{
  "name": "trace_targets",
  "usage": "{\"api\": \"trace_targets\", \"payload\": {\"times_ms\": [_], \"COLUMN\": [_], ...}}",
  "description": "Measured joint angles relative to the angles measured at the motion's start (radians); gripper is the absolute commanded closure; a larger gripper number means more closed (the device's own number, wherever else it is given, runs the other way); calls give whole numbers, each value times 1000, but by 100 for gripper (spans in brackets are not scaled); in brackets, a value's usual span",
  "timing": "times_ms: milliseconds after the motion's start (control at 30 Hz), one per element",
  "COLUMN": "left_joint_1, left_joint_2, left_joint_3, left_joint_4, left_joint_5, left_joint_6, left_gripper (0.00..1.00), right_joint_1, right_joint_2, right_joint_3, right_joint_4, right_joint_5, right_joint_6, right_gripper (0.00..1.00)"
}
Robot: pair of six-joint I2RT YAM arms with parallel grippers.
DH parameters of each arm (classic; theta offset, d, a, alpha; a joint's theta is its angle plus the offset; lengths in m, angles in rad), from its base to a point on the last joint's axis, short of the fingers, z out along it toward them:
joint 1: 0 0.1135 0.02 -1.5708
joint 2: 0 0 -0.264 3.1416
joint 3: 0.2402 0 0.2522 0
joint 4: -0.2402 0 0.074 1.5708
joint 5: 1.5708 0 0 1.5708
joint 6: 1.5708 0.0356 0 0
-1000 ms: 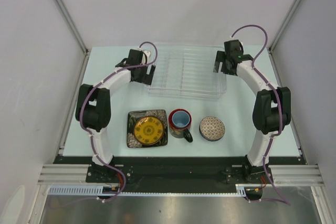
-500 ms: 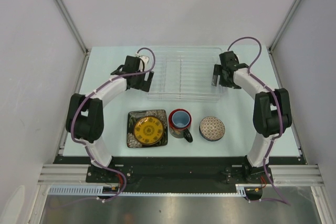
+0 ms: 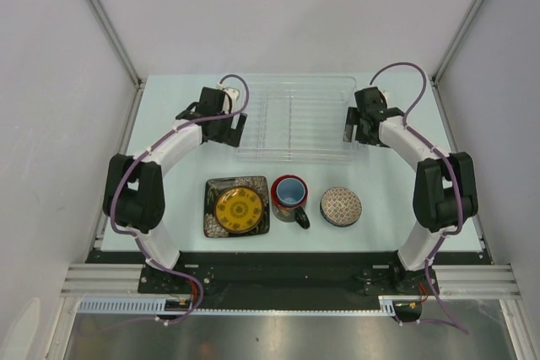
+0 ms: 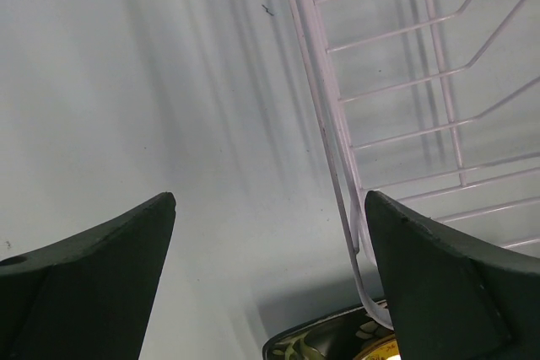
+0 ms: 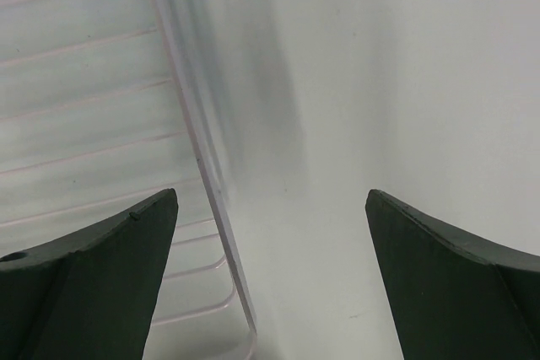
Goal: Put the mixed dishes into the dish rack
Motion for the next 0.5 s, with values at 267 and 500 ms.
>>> {"api": "trace_targets", "payload": {"times_ms": [267,500], "left_joint_1": [6,80], "left_joint_2": [-80,-257], "left_joint_3": [130,210], "left_joint_4": [-82,-203], "left_joint_5": [0,121], "left_joint_6": [-4,-8], "left_gripper": [0,1], "right_joint_1": [42,200], "right_joint_2": [-202,-513], "right_joint_3": [-2,-131], "right_joint_4": [-14,-113], "right_joint_5": [109,40], "right_joint_6": [39,124], "right_gripper": [0,8]}}
